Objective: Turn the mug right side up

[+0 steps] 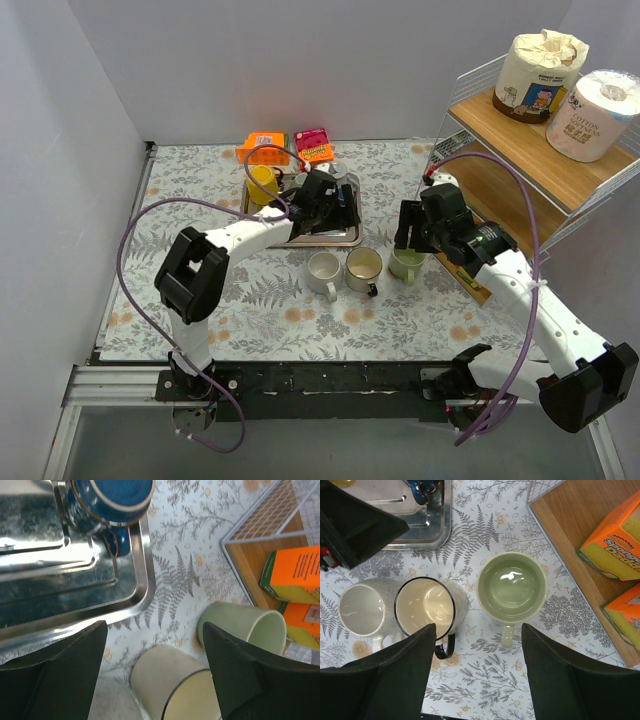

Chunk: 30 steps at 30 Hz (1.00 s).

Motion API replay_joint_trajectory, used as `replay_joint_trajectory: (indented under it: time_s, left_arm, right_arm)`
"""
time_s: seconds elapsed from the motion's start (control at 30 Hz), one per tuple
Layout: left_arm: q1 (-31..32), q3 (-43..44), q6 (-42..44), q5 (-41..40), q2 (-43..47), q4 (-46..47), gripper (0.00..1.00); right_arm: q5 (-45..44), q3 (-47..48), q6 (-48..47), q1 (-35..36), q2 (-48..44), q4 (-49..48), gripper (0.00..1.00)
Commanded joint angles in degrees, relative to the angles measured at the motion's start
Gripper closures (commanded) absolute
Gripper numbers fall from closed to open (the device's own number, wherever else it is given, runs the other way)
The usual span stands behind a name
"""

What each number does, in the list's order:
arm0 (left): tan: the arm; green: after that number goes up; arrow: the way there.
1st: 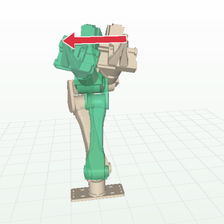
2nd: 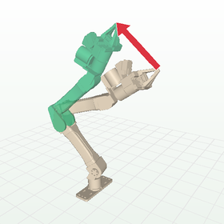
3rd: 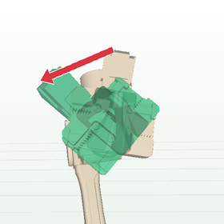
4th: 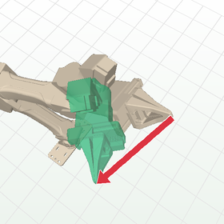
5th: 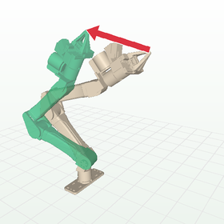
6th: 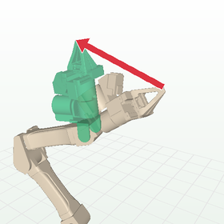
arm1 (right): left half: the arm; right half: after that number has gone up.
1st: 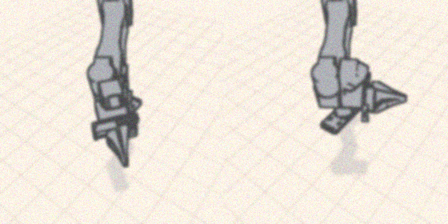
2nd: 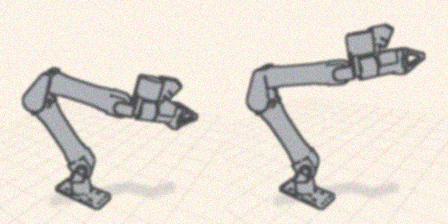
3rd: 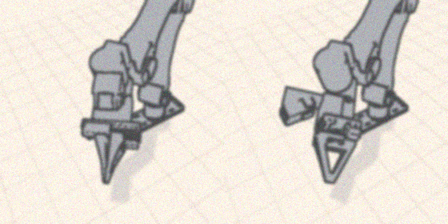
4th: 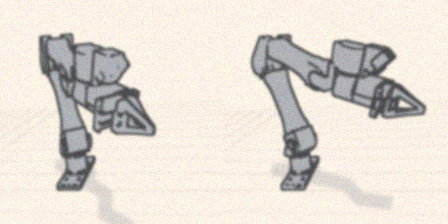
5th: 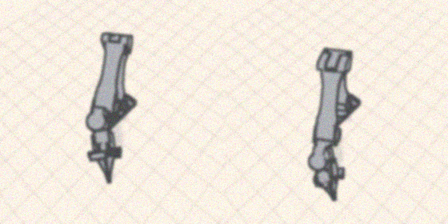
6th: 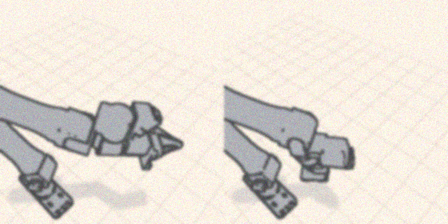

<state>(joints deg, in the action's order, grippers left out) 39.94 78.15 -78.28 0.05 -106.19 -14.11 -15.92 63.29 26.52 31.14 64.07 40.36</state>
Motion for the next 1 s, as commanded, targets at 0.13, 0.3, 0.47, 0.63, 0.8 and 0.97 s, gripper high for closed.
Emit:
replay_joint_trajectory:
  time_s: [0.13, 0.3, 0.47, 0.63, 0.8, 0.97]
  left_arm:
    - [0.75, 9.55, -0.30, -7.96, -7.18, 3.03, 0.37]
    - [1.19, 14.66, 1.46, -10.68, -13.15, 0.67, 0.46]
    - [1.63, 16.07, 2.25, -13.67, -14.92, -0.30, 0.48]
    - [2.24, 17.83, 3.75, -16.22, -15.71, -1.18, 0.50]
    - [2.68, 19.93, 4.54, -17.10, -17.64, -1.53, 0.55]
    - [2.68, 20.37, 4.19, -17.72, -18.35, -2.24, 0.56]
  right_arm:
    - [3.35, -1.50, -2.44, -4.15, -2.90, -0.46, 0.25]
    - [4.32, -2.64, -2.53, -5.38, -3.52, -0.19, 0.26]
    - [5.11, -3.52, -2.79, -6.44, -3.78, -0.37, 0.26]
    - [6.34, -3.87, -3.23, -7.23, -3.69, -0.54, 0.26]
    - [7.13, -3.96, -3.85, -8.02, -3.17, -0.81, 0.27]
    - [7.57, -3.52, -4.20, -8.72, -3.16, -0.81, 0.27]
